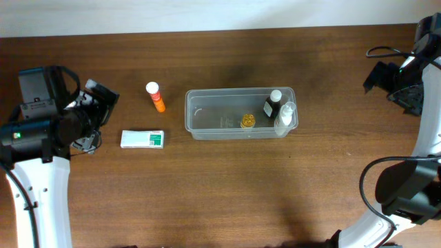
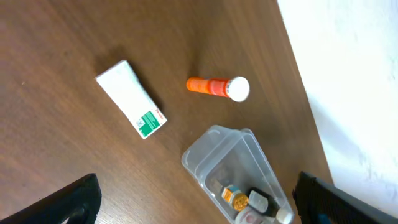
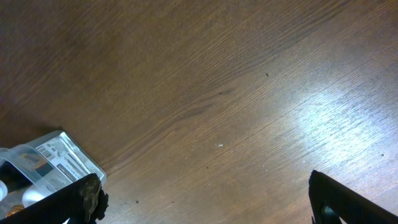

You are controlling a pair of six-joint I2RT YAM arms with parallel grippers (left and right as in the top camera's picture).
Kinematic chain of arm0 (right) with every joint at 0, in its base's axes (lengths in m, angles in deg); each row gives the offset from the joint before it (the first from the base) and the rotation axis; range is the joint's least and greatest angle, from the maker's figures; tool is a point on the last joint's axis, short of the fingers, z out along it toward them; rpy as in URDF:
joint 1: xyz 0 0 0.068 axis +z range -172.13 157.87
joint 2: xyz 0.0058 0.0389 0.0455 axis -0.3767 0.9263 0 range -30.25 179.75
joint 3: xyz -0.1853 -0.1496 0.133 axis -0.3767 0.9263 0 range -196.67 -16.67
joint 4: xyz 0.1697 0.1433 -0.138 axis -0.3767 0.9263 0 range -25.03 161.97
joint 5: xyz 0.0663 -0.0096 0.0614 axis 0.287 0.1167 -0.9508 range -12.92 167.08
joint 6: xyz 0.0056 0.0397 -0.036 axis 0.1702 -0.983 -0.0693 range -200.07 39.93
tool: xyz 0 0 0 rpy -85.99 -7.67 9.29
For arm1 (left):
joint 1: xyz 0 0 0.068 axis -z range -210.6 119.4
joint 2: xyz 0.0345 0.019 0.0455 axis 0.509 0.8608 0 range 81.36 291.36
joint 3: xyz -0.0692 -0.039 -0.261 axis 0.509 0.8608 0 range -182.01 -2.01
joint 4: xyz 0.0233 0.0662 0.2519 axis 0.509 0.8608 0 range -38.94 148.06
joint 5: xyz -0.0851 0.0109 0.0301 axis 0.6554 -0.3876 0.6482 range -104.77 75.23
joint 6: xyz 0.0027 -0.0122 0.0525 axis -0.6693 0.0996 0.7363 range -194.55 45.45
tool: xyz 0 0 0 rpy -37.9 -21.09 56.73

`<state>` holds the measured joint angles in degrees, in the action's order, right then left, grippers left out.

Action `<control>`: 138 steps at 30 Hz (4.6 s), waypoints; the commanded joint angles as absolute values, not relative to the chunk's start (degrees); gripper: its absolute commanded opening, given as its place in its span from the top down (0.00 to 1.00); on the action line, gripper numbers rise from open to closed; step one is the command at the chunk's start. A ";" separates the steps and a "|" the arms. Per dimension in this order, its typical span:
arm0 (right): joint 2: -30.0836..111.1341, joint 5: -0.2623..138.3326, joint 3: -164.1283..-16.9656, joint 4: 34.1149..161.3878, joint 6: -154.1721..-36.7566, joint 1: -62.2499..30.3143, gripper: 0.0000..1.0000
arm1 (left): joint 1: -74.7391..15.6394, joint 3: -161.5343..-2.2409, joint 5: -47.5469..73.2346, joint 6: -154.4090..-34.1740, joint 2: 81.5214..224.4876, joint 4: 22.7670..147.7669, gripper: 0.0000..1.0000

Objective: Pack container
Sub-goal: 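Move the left gripper toward the Panadol box, then lower the left gripper over the Panadol box and close on it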

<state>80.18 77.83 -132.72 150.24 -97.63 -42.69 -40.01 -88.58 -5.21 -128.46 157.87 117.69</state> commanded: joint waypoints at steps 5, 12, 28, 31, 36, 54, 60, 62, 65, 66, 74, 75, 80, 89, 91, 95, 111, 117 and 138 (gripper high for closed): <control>79.77 77.72 -132.83 150.22 -97.72 -42.84 0.02 | -39.99 -89.17 -16.31 -161.93 162.57 132.90 0.01; 79.77 77.72 -132.83 150.22 -97.74 -42.84 0.02 | -39.99 -89.17 -15.46 -162.56 169.98 131.22 0.01; 79.77 77.72 -132.83 150.22 -97.72 -42.84 0.02 | -39.00 -89.17 -10.43 -150.50 187.00 120.36 0.01; 79.77 77.72 -132.83 150.22 -97.72 -42.84 0.02 | -38.08 -89.17 -10.50 -150.54 188.60 120.47 0.01; 79.77 77.72 -132.83 150.22 -97.72 -42.84 0.02 | -36.58 -89.17 -10.76 -150.52 190.92 120.53 0.00; 79.77 77.72 -132.83 150.22 -97.74 -42.84 0.02 | -36.27 -89.06 -13.03 -147.04 195.72 117.84 0.01; 79.77 77.72 -132.83 150.22 -97.72 -42.84 0.02 | -36.27 -89.06 -13.12 -146.63 196.01 115.55 0.01; 79.77 77.72 -132.83 150.22 -97.72 -42.84 0.02 | -36.27 -89.06 -13.56 -146.61 196.12 115.53 0.01; 79.77 77.72 -132.83 150.22 -97.72 -42.84 0.02 | -36.27 -88.53 -13.71 -146.04 196.12 115.48 0.01; 79.77 77.72 -132.83 150.22 -97.72 -42.84 0.02 | -36.27 -88.14 -13.71 -146.04 196.12 115.31 0.01; 79.77 77.72 -132.83 150.22 -97.72 -42.84 0.02 | -36.27 -83.24 -13.47 -145.21 196.12 108.71 0.01; 79.77 77.72 -132.83 150.22 -97.74 -42.84 0.02 | -36.27 -82.70 -13.32 -144.94 196.12 107.62 0.01; 79.77 77.72 -132.83 150.22 -97.72 -42.84 0.02 | -36.27 -81.30 -12.64 -145.27 196.14 106.76 0.01; 79.77 77.72 -132.83 150.22 -97.72 -42.84 0.02 | -36.27 -79.75 -14.35 -145.25 196.18 106.09 0.01; 79.77 77.72 -132.83 150.22 -97.72 -42.84 0.02 | -36.27 -79.11 -14.37 -145.25 196.23 105.36 0.01; 79.77 77.72 -132.83 150.22 -97.72 -42.84 0.02 | -36.27 -77.19 -14.37 -145.25 196.23 103.51 0.01; 79.77 77.72 -132.83 150.22 -97.72 -42.84 0.02 | -36.27 -76.84 -14.85 -145.23 196.36 103.09 0.01; 79.77 77.72 -132.83 150.22 -97.72 -42.84 0.02 | -36.27 -76.84 -14.78 -145.23 198.04 103.07 0.01; 79.77 77.72 -132.83 150.22 -97.72 -42.84 0.02 | -36.27 -76.84 -12.73 -145.23 198.28 102.87 0.24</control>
<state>80.18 77.83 -132.70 150.26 -97.61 -42.69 -36.18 -77.32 -13.32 -145.73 196.14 102.39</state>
